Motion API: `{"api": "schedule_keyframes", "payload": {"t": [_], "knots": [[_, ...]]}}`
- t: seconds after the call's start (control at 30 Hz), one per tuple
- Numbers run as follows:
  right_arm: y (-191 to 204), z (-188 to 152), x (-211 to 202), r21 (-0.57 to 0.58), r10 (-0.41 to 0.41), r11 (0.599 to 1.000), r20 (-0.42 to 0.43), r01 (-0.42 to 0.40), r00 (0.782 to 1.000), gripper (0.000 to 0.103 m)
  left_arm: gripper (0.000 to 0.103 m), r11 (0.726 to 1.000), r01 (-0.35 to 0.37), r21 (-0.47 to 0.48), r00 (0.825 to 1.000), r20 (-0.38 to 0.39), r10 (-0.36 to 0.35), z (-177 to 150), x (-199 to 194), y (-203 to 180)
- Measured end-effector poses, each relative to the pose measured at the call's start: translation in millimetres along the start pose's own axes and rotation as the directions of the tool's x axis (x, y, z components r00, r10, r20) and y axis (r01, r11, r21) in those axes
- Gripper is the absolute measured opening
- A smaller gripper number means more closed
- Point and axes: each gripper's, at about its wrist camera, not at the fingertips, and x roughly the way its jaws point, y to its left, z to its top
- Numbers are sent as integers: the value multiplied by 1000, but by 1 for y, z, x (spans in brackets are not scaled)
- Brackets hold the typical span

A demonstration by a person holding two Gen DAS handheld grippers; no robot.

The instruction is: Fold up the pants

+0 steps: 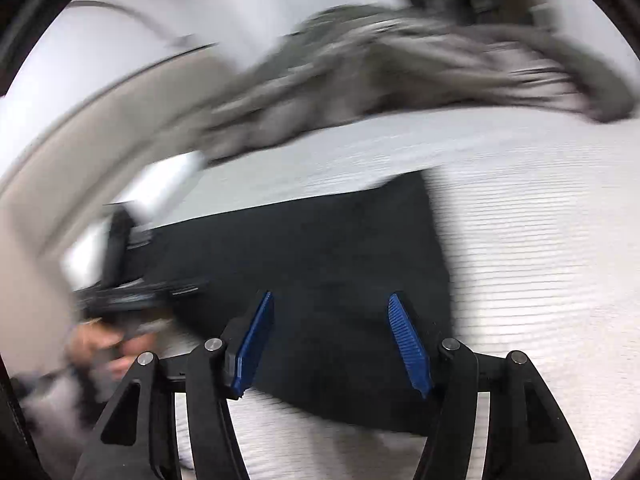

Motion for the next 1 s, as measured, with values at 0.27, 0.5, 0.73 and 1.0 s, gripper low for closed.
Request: {"api": "schedule_keyframes", "payload": {"t": [0.27, 0.5, 0.73, 1.0], "knots": [[-24, -15, 45, 17, -39, 999, -140, 42, 989, 61, 79, 989, 132, -64, 987, -84, -137, -3, 44, -27], [-22, -21, 60, -4, -28, 1000, -138, 28, 990, 61, 41, 945, 249, -211, 961, -68, -268, 12, 73, -29], [-30, -32, 45, 8, -4, 1000, -127, 5, 992, 61, 12, 978, 183, -103, 983, 18, -182, 12, 62, -57], [-23, -32, 32, 8, 86, 996, -114, -86, 990, 68, 11, 996, 83, 34, 980, 179, -88, 30, -39, -35]]}}
